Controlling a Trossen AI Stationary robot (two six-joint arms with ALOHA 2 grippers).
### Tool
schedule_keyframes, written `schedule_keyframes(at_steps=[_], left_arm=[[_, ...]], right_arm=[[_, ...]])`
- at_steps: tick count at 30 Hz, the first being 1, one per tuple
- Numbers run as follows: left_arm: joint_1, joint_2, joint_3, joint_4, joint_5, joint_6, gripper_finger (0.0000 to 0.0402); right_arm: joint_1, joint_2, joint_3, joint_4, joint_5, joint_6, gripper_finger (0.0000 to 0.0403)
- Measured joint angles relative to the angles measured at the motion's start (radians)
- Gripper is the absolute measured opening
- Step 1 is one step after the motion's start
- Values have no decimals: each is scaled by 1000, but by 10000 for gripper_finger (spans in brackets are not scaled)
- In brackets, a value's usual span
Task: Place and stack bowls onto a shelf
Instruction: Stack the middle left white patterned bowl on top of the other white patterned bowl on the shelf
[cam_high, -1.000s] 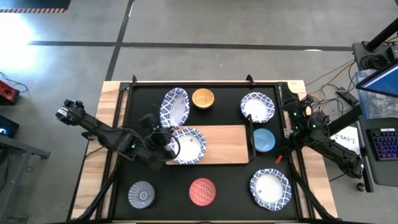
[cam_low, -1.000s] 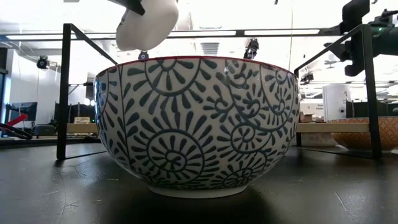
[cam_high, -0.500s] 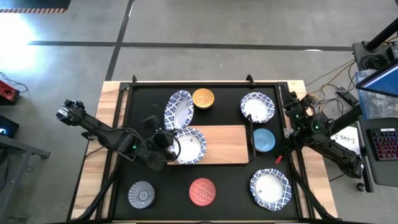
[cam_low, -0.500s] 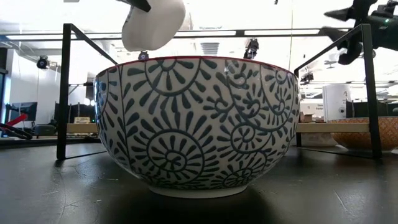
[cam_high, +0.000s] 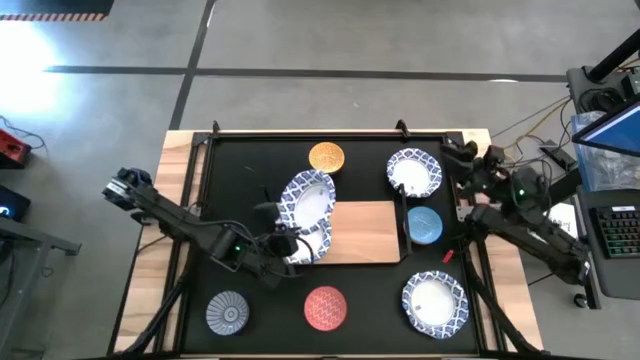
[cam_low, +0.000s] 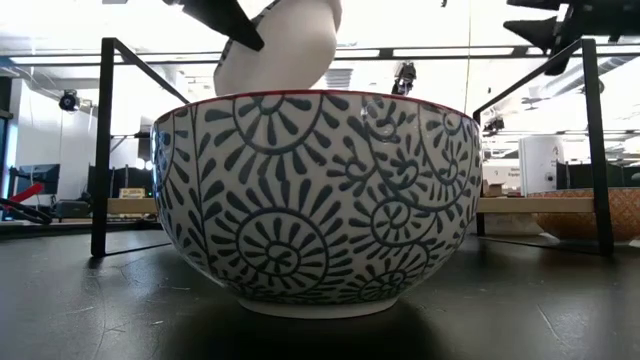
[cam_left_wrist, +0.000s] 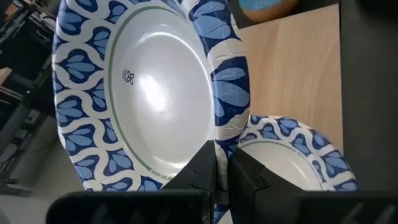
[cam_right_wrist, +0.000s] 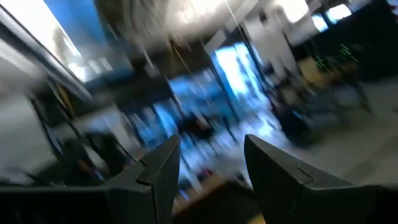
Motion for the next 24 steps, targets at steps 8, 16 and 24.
schedule_keyframes(at_steps=[8, 16, 24], left_arm=[[0, -6, 0, 1, 100, 15, 4], [1, 2, 0, 29, 168, 72, 4], [2, 2, 0, 30, 167, 64, 4]], right_arm=[[0, 164, 290, -349, -77, -147, 167], [30, 301, 452, -478, -173, -149, 166], [75, 405, 512, -492, -171, -224, 166]])
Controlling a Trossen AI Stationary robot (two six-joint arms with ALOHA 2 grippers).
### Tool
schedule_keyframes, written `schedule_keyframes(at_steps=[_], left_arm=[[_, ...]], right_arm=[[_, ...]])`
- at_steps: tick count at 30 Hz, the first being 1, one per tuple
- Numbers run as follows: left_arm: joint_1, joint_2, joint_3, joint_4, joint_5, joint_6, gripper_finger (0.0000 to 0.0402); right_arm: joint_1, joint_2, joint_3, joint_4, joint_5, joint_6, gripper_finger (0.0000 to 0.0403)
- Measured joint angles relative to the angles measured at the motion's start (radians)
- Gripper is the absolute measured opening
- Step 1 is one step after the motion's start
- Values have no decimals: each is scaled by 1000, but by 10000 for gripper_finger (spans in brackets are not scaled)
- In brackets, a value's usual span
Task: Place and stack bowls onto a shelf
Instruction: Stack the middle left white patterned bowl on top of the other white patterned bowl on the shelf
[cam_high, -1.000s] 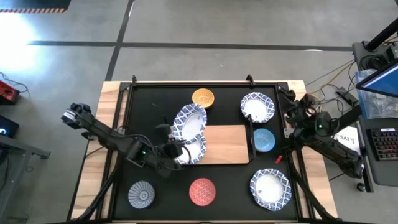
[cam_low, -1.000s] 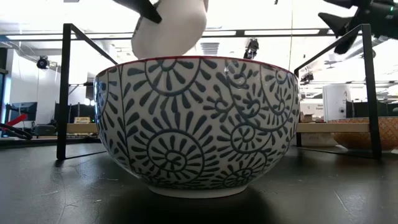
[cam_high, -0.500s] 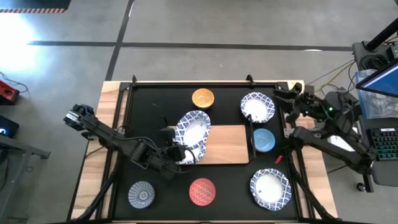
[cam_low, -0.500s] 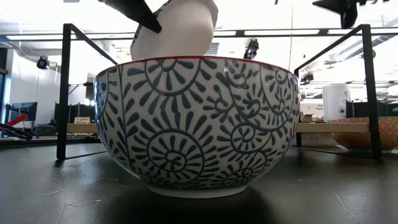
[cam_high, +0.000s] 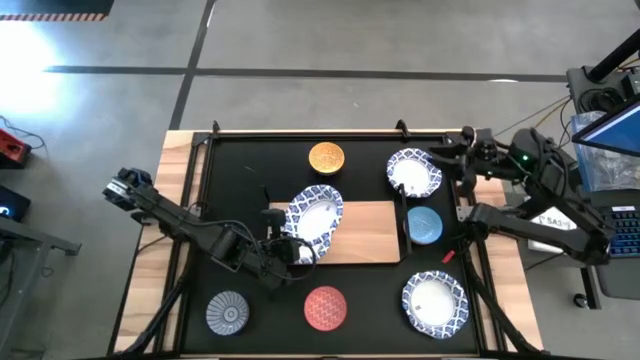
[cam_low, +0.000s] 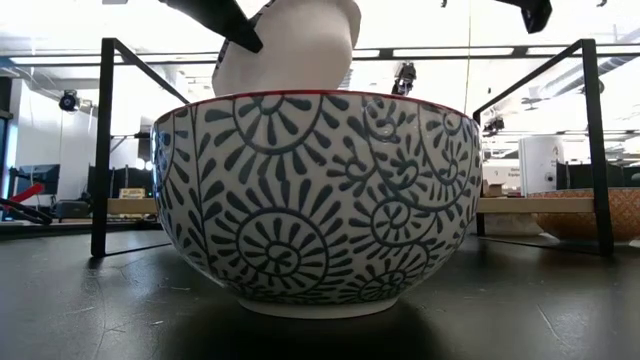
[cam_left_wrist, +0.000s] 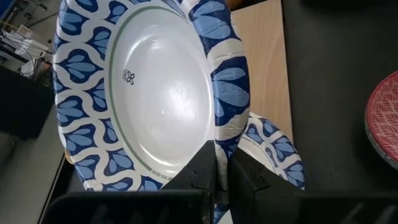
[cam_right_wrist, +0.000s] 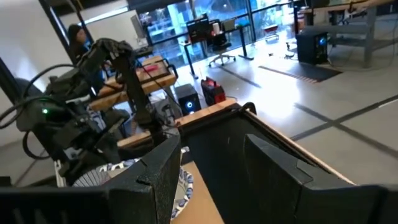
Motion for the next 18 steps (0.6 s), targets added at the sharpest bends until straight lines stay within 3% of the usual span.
schedule_keyframes(at_steps=[8, 18], left_arm=[[0, 0, 0, 0, 0, 0, 4], [0, 0, 0, 0, -2, 0, 4]], right_arm=[[48, 57, 31, 0, 17, 14, 166], [246, 203, 19, 59, 85, 1, 166]])
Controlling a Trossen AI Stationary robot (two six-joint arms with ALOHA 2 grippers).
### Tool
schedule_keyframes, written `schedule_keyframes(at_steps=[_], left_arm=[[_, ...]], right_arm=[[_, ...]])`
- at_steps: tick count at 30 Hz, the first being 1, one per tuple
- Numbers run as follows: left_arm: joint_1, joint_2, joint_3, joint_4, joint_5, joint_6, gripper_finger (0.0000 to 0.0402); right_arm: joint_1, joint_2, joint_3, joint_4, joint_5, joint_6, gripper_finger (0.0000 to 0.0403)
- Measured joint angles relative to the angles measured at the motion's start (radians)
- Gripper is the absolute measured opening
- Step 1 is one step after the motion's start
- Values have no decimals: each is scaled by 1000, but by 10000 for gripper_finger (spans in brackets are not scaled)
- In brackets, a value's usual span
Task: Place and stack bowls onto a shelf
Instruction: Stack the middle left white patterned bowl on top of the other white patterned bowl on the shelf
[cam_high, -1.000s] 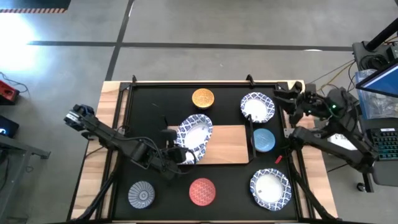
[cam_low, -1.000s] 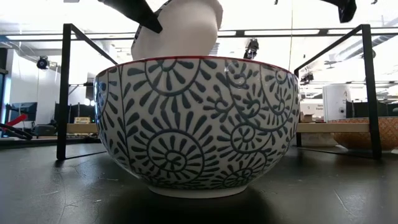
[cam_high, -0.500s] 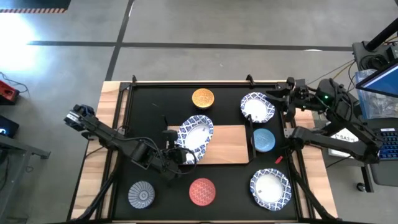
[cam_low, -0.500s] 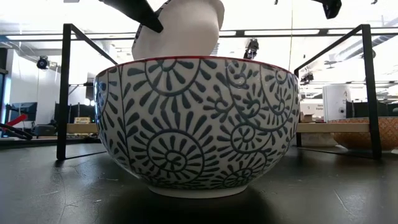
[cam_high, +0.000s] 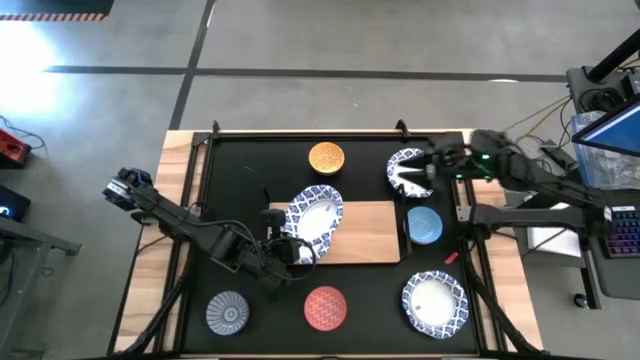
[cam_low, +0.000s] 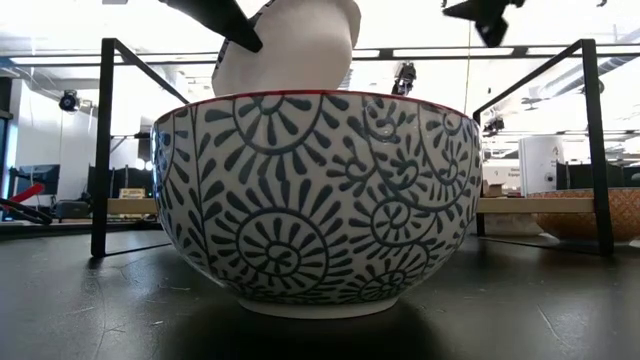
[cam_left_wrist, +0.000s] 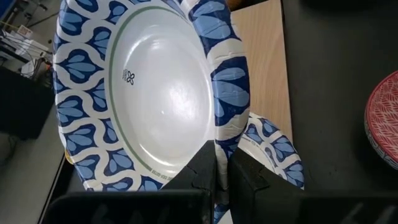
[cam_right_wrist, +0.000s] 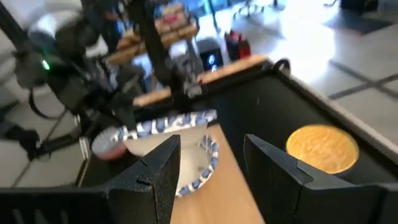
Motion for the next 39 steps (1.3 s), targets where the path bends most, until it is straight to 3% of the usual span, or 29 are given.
schedule_keyframes(at_steps=[6, 12, 23, 26, 31, 33, 39], left_arm=[[0, 0, 0, -2, 3, 0, 4], [4, -2, 0, -3, 41, 23, 4], [82, -5, 0, 40, 305, 172, 4], [85, -7, 0, 64, 326, 226, 4], [89, -9, 0, 98, 418, 271, 4], [92, -9, 4, 101, 463, 272, 4], [93, -9, 9, 112, 470, 274, 4]], right_arm=[[98, 72, 37, -13, 21, -60, 166], [180, 121, 111, -69, 23, -218, 166], [394, 241, 191, -124, 19, -577, 166], [445, 293, 216, -146, 42, -611, 166], [505, 389, 280, -239, 168, -675, 166], [522, 423, 307, -257, 175, -686, 166], [562, 512, 372, -278, 176, -688, 166]])
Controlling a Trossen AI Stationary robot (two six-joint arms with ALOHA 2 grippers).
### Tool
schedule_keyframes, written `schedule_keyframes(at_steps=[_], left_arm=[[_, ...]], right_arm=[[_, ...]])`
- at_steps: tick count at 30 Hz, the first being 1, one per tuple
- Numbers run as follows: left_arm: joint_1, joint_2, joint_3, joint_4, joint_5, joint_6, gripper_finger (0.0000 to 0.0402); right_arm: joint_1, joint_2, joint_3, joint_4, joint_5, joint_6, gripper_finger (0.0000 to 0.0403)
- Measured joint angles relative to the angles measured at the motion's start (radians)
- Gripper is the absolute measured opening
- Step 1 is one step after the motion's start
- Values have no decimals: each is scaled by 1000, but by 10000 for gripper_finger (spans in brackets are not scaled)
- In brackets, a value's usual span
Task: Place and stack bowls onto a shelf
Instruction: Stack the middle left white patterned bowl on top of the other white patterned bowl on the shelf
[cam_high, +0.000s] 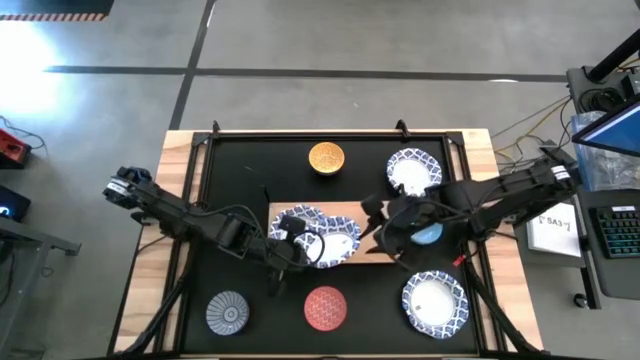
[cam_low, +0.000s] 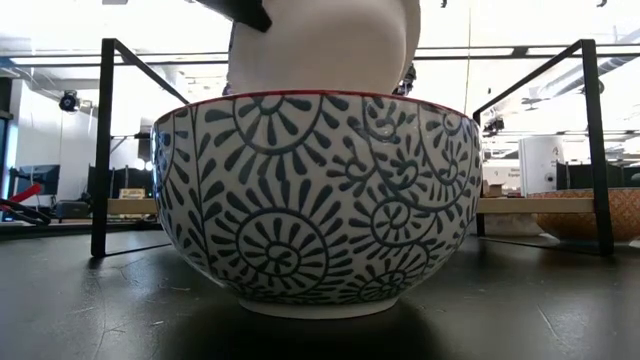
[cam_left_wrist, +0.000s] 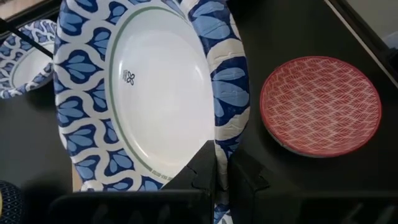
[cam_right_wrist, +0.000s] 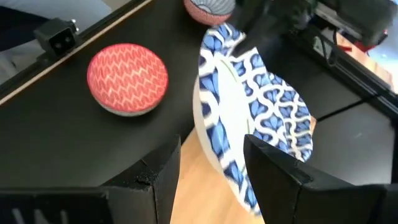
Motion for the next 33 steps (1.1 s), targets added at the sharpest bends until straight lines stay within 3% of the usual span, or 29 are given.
schedule_keyframes(at_steps=[12, 23, 26, 33], left_arm=[[0, 0, 1, 61, 0, 84, 4], [-1, 0, 1, 61, 8, 85, 4], [-1, 0, 1, 62, 12, 89, 4], [-1, 0, 1, 67, 18, 104, 10]], right_arm=[[32, 114, 77, -13, 0, -41, 166], [32, 142, 105, -16, -1, 56, 164], [32, 141, 105, -16, -2, 56, 138], [32, 139, 105, -19, -10, 56, 21]])
